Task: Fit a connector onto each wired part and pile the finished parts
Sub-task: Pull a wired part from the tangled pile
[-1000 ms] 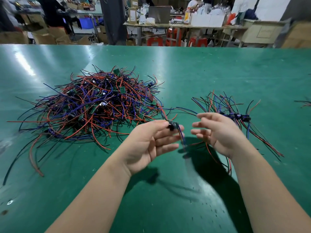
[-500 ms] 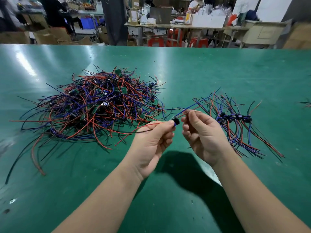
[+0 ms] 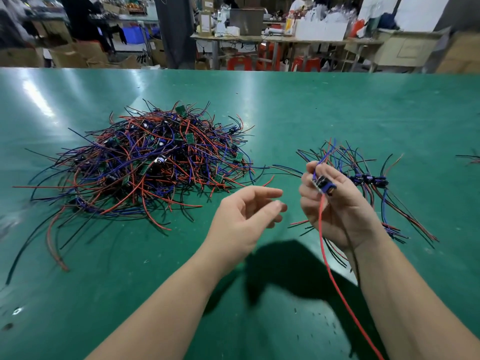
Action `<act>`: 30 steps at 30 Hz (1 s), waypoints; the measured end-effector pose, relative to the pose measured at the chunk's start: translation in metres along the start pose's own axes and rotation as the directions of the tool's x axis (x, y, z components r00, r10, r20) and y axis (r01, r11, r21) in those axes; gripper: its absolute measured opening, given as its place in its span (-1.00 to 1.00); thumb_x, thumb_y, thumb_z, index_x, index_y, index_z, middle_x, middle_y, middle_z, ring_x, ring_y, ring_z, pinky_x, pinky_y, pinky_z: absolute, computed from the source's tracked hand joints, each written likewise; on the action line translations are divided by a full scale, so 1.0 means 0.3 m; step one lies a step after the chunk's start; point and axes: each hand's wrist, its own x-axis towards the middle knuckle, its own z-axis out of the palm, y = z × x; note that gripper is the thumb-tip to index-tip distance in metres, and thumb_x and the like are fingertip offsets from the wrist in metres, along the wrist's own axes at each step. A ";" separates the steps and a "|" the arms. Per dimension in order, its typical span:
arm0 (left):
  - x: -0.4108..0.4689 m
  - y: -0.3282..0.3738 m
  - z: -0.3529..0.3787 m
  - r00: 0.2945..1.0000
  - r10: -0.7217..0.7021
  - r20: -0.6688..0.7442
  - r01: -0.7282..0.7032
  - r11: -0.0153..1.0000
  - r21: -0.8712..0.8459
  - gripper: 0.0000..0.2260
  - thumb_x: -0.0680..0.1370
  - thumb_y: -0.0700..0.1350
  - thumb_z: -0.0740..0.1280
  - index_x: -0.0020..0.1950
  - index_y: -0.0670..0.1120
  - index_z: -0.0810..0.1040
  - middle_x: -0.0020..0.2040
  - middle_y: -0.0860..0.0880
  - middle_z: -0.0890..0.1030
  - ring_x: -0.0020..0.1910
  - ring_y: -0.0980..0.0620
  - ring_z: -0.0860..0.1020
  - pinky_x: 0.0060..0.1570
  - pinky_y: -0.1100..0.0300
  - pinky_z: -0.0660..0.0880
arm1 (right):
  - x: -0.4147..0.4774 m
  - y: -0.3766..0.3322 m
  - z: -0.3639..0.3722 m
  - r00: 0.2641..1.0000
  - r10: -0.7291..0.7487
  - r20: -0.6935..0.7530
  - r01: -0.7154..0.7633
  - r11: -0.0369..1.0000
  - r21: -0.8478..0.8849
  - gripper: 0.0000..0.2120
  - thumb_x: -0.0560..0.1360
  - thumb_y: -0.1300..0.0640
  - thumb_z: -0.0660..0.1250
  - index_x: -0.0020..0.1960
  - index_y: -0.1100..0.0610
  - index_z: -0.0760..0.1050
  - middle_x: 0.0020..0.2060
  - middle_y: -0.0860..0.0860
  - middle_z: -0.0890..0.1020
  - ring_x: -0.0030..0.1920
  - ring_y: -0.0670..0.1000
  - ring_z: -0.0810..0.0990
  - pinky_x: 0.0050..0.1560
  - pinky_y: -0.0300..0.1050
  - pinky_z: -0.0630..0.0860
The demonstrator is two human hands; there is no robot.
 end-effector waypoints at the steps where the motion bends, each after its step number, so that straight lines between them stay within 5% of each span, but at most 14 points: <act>1: 0.001 0.006 0.001 0.998 -0.064 0.008 0.065 0.995 -0.072 -0.93 0.45 -0.14 0.41 -0.09 -0.10 0.62 -0.25 -0.04 0.69 -0.31 0.10 0.61 -0.23 0.26 0.56 | -0.002 0.004 -0.005 1.000 -0.020 -0.005 0.019 0.991 -0.132 -0.85 0.20 0.15 0.55 -0.26 0.13 0.66 -0.42 0.01 0.56 -0.49 -0.12 0.48 -0.53 -0.34 0.43; 4: 0.001 0.011 -0.006 0.985 -0.163 0.050 0.170 0.967 -0.190 -0.74 0.24 0.06 0.48 -0.26 -0.12 0.68 -0.31 -0.08 0.67 -0.39 0.06 0.61 -0.33 0.24 0.57 | -0.002 0.033 -0.001 0.997 -0.072 0.004 0.067 0.893 -0.445 -0.94 0.33 0.19 0.41 -0.27 0.09 0.66 -0.42 0.01 0.59 -0.44 -0.08 0.51 -0.42 -0.28 0.46; 10: 0.004 -0.004 -0.007 0.967 -0.255 0.007 0.254 0.957 -0.142 -0.74 0.19 -0.08 0.53 -0.23 -0.19 0.64 -0.36 -0.09 0.64 -0.43 0.06 0.59 -0.32 0.25 0.58 | 0.002 0.048 -0.001 0.985 -0.144 -0.092 0.053 0.769 -0.638 -0.92 0.27 0.12 0.45 -0.28 0.13 0.65 -0.36 0.13 0.60 -0.40 -0.02 0.50 -0.39 -0.23 0.44; 14: 0.010 0.009 -0.018 0.961 -0.267 0.075 0.272 0.960 -0.070 -0.93 0.33 -0.24 0.50 -0.28 -0.15 0.63 -0.39 -0.08 0.63 -0.47 0.09 0.57 -0.43 0.32 0.49 | 0.011 0.026 0.000 0.960 -0.168 -0.222 0.045 0.881 -0.471 -0.89 0.29 0.26 0.41 -0.18 0.17 0.59 -0.36 0.08 0.66 -0.44 -0.09 0.57 -0.52 -0.34 0.42; 20: -0.006 0.017 -0.027 0.905 -0.331 0.267 0.319 0.944 0.085 -0.91 0.39 -0.23 0.49 -0.27 -0.13 0.61 -0.42 -0.05 0.63 -0.50 0.11 0.55 -0.48 0.38 0.41 | 0.018 -0.053 -0.041 0.811 -0.259 -0.525 0.133 0.955 -0.265 -0.87 0.47 0.34 0.35 -0.18 0.15 0.56 -0.41 0.04 0.64 -0.49 -0.15 0.55 -0.51 -0.41 0.41; 24: -0.008 0.017 -0.034 0.880 -0.366 0.303 0.342 0.931 0.130 -0.89 0.39 -0.23 0.51 -0.25 -0.14 0.59 -0.41 -0.06 0.62 -0.49 0.10 0.56 -0.48 0.37 0.40 | 0.019 -0.050 -0.061 0.757 -0.286 -0.588 0.162 0.953 -0.256 -0.89 0.49 0.29 0.37 -0.19 0.14 0.55 -0.44 0.04 0.64 -0.54 -0.17 0.49 -0.55 -0.41 0.37; 27: -0.007 0.013 -0.035 0.892 -0.383 0.239 0.362 0.923 0.127 -0.88 0.38 -0.23 0.51 -0.24 -0.15 0.58 -0.40 -0.07 0.62 -0.49 0.08 0.57 -0.49 0.34 0.43 | 0.026 -0.033 -0.052 0.734 -0.364 -0.573 0.222 0.926 -0.305 -0.96 0.53 0.26 0.33 -0.05 0.15 0.52 -0.31 0.07 0.65 -0.50 -0.13 0.55 -0.49 -0.37 0.44; 30: 0.011 -0.004 -0.027 0.925 -0.378 0.035 0.379 0.924 -0.041 -0.85 0.40 -0.23 0.49 -0.13 -0.21 0.55 -0.34 -0.08 0.62 -0.48 0.07 0.58 -0.47 0.28 0.51 | 0.030 -0.015 -0.049 0.734 -0.406 -0.544 0.202 0.896 -0.396 -0.69 0.54 0.30 0.31 0.24 0.09 0.40 -0.04 0.08 0.51 -0.42 -0.06 0.60 -0.39 -0.30 0.52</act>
